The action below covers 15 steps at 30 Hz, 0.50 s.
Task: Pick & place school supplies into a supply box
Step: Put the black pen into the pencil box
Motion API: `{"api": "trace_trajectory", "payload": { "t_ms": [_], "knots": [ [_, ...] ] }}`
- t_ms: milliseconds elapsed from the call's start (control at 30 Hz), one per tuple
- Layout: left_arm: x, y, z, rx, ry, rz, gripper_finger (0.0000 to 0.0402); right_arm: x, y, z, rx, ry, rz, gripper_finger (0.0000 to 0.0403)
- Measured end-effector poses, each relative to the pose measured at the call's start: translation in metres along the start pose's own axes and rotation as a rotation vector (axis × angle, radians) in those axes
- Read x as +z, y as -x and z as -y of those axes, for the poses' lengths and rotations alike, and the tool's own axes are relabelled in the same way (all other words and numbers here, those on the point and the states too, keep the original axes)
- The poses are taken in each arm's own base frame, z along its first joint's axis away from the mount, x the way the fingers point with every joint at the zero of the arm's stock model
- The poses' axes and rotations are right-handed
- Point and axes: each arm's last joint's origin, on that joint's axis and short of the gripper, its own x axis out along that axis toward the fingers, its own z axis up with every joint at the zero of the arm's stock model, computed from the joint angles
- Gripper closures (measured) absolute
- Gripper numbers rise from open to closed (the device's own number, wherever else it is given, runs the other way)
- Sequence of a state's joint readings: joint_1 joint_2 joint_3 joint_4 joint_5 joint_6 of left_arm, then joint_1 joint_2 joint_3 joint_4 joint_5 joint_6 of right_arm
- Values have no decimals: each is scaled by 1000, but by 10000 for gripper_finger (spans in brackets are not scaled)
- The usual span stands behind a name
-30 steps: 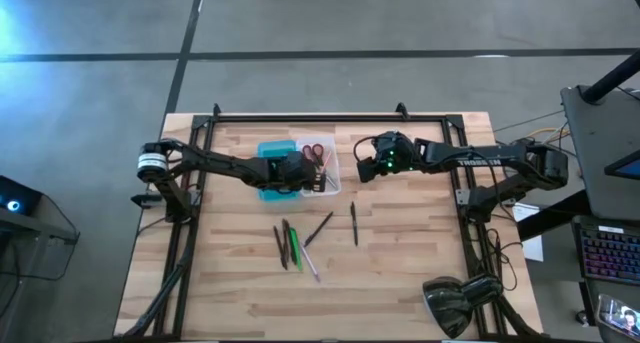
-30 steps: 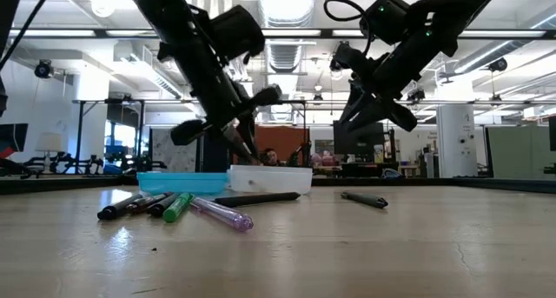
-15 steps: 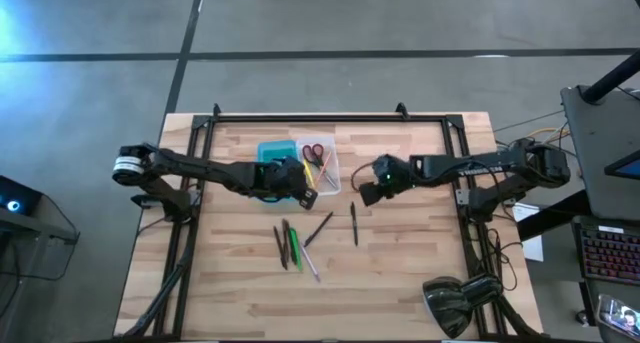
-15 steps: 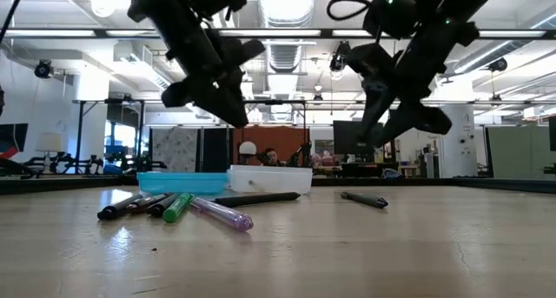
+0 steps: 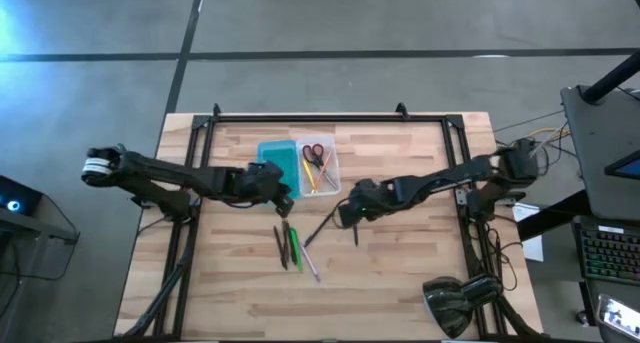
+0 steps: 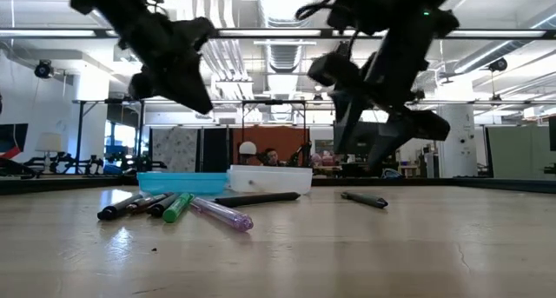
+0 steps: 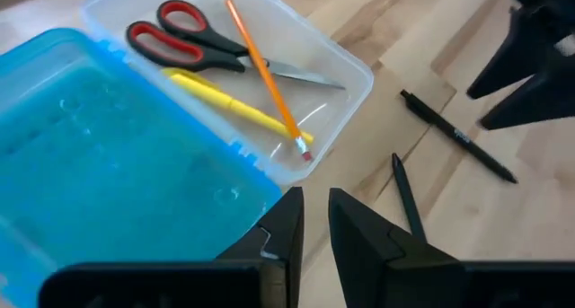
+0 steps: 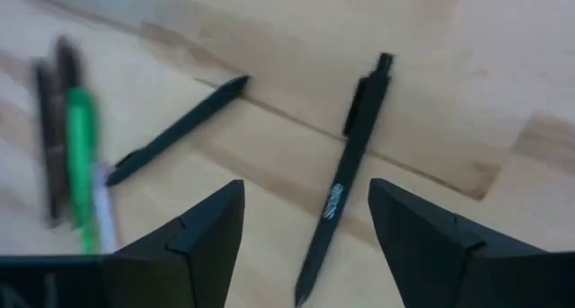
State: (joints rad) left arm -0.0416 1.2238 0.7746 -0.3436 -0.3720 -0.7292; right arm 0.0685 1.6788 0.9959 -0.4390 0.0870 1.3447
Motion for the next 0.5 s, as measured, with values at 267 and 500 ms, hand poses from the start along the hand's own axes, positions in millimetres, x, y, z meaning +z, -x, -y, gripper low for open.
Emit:
{"api": "trace_trajectory", "payload": {
  "t_ms": [267, 500],
  "knots": [
    [-21, 23, -25, -58, 87, 62, 362, 7, -23, -25, -167, 84, -66, 172],
    [-30, 33, -39, -85, 125, 94, 362, 14, -45, -21, -276, 16, -86, 189]
  ]
}}
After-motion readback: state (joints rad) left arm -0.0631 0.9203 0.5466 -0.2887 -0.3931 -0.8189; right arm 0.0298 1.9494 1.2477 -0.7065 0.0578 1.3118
